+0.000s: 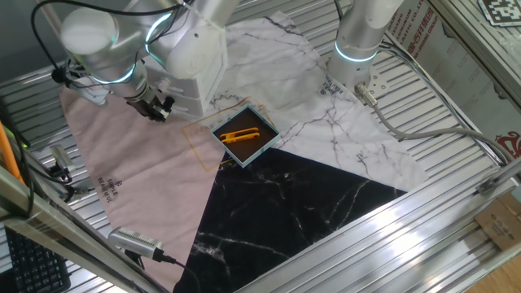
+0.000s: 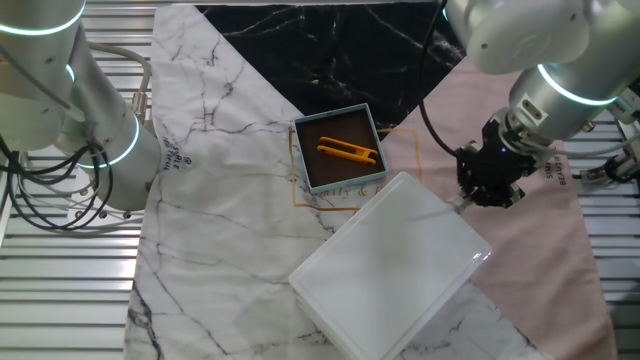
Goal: Grasp the handle and open the drawer
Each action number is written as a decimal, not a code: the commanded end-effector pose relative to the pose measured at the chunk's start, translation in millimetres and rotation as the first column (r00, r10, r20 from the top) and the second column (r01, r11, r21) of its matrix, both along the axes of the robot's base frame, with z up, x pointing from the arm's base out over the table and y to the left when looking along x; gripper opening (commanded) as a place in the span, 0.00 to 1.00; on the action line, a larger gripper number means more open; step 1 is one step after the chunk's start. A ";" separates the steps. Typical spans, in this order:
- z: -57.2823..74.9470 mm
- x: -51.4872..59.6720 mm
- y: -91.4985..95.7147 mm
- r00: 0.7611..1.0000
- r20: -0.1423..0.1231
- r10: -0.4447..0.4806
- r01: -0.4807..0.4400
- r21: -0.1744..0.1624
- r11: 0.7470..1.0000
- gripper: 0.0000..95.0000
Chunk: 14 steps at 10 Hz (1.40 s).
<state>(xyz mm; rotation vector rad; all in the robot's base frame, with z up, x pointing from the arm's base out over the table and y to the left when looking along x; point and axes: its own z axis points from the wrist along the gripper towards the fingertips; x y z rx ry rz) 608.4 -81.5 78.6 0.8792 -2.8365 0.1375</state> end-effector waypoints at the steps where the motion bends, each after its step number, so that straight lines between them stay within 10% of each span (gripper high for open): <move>1: 0.0 -0.2 -0.3 1.000 0.001 0.004 -0.004 0.000 1.000 0.20; 3: -0.9 -0.2 -1.0 1.000 0.000 0.011 -0.011 0.000 1.000 0.20; 4: -1.9 -0.7 -2.0 1.000 0.000 0.011 -0.011 -0.001 1.000 0.40; 6: -3.5 -2.4 -3.0 1.000 -0.002 0.011 -0.011 -0.009 1.000 0.40; 7: -4.9 -3.1 -3.7 1.000 -0.003 0.011 -0.011 -0.012 1.000 0.20; 14: -7.3 -3.3 -5.5 0.999 -0.027 0.022 -0.023 -0.025 0.999 0.20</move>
